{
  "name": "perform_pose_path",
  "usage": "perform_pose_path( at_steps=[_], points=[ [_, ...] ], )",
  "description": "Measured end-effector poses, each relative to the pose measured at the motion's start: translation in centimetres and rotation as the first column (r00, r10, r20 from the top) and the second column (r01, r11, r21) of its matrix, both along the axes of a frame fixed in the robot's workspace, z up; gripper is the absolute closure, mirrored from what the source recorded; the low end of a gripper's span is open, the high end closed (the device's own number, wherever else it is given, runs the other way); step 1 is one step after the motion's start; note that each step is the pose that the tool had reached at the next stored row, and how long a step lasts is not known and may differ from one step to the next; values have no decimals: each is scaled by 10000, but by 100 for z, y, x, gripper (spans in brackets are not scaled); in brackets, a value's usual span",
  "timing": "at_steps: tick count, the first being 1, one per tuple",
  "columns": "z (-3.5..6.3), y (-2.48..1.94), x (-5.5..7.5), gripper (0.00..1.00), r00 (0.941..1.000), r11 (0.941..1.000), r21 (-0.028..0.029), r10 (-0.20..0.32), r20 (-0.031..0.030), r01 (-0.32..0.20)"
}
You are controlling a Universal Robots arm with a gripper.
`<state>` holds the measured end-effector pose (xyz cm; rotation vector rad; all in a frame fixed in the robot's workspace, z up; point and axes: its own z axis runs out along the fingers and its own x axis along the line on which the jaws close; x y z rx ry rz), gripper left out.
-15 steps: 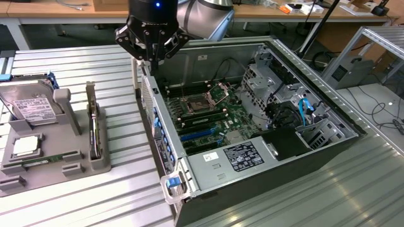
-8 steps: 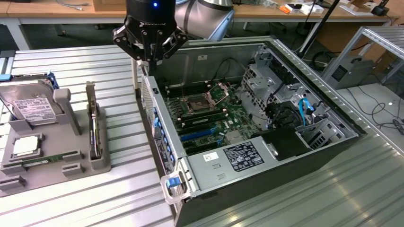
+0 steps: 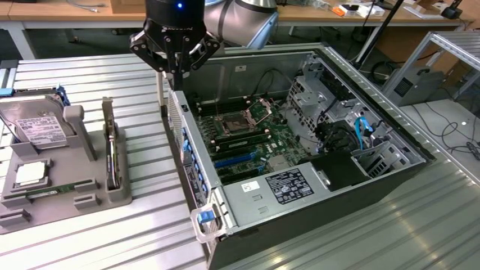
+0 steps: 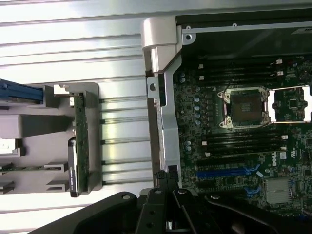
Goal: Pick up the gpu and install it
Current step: 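Reach for the gpu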
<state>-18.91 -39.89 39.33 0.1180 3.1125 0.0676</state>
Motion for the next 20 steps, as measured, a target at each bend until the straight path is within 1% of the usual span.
perform_pose_path(
  at_steps=[20],
  points=[
    [0, 0, -110, 89, 10000, 10000, 0, 0, 0, 0]
  ],
)
